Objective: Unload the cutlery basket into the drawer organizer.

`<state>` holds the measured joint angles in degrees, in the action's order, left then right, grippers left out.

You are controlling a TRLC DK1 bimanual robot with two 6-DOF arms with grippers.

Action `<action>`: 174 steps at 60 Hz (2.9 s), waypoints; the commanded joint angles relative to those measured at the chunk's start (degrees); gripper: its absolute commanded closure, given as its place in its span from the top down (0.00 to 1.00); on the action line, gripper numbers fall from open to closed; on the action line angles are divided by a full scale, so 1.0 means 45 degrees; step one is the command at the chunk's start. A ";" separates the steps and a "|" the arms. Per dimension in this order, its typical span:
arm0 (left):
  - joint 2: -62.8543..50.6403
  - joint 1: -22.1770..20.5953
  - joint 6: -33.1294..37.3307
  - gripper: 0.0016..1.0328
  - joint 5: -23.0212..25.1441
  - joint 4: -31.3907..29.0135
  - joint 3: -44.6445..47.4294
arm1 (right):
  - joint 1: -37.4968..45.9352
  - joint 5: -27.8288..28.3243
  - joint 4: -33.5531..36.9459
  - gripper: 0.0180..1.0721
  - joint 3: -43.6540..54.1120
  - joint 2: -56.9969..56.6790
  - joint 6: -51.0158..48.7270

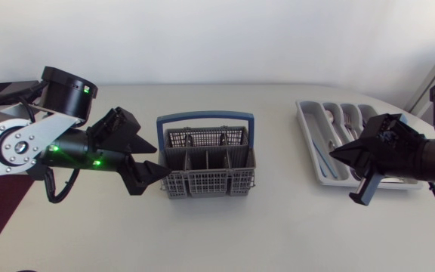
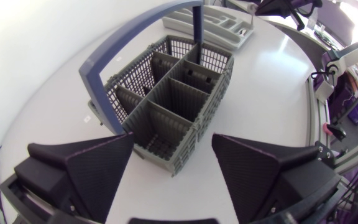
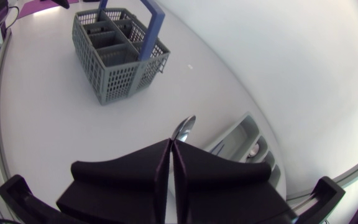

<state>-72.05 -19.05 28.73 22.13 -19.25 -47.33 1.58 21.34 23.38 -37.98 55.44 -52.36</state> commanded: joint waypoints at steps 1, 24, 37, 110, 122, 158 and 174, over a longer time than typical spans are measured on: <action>0.0289 0.0170 0.0100 0.85 -0.0055 -0.0176 -0.0224 | 0.1132 0.0374 -0.0117 0.06 0.0353 0.0805 -0.1724; 0.0523 0.0561 0.0236 0.85 -0.0094 -0.0176 0.0147 | 0.4589 0.0999 -0.2851 0.06 0.0217 0.4828 -0.5455; 0.0601 0.0913 0.0490 0.85 -0.0074 -0.0098 0.0381 | 0.5546 0.0667 -0.4726 0.06 -0.0233 0.7192 -0.6724; -0.0239 0.2456 0.1076 0.85 0.0024 0.0038 0.0518 | -0.1114 -0.1423 -0.1249 0.81 -0.0721 0.2035 0.1069; -0.1410 0.2124 0.1057 0.85 0.0024 0.0175 0.0245 | -0.3731 -0.2595 -0.2597 0.81 -0.0799 0.3891 0.3159; -0.4692 0.0835 0.0861 0.85 -0.0680 0.1074 -0.2138 | -0.5840 -0.3239 -0.3886 0.81 -0.2323 0.6957 0.5229; -0.5512 0.0307 0.0705 0.85 -0.1051 0.1132 -0.2822 | -0.5684 -0.3278 -0.4042 0.81 -0.2244 0.6996 0.5190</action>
<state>-95.35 -15.57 32.16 15.73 -14.90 -58.06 -23.40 4.78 7.20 -46.94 85.62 -30.41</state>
